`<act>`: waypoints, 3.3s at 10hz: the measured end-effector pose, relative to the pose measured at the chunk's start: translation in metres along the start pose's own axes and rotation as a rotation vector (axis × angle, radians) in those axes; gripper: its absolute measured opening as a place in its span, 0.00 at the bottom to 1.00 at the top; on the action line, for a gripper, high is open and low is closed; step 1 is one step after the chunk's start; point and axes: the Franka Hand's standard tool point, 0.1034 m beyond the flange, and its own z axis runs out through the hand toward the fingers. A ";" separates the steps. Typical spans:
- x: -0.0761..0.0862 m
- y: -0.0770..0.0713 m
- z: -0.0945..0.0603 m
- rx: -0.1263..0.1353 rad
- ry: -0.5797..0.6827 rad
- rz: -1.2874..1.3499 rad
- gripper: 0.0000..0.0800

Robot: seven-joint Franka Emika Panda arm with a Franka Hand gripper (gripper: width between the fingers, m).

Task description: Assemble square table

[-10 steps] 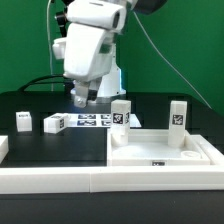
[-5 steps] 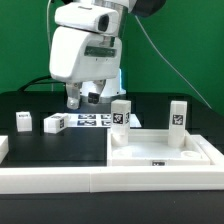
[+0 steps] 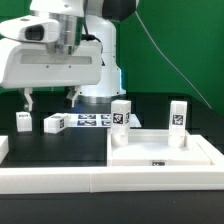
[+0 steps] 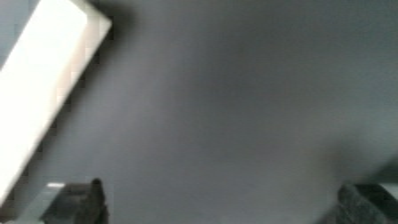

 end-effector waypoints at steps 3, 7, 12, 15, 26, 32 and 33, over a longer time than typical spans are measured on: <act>0.001 -0.003 0.001 0.004 -0.004 0.181 0.81; -0.040 -0.012 0.014 0.095 -0.009 0.670 0.81; -0.053 -0.023 0.020 0.176 -0.012 0.948 0.81; -0.073 -0.039 0.030 0.196 -0.035 0.992 0.81; -0.092 -0.060 0.044 0.505 -0.518 0.911 0.81; -0.100 -0.066 0.061 0.649 -0.805 0.862 0.81; -0.100 -0.068 0.063 0.650 -0.808 0.861 0.81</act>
Offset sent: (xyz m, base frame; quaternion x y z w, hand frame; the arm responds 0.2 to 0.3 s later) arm 0.0000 0.0000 0.0000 0.0000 0.0000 0.1938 0.9810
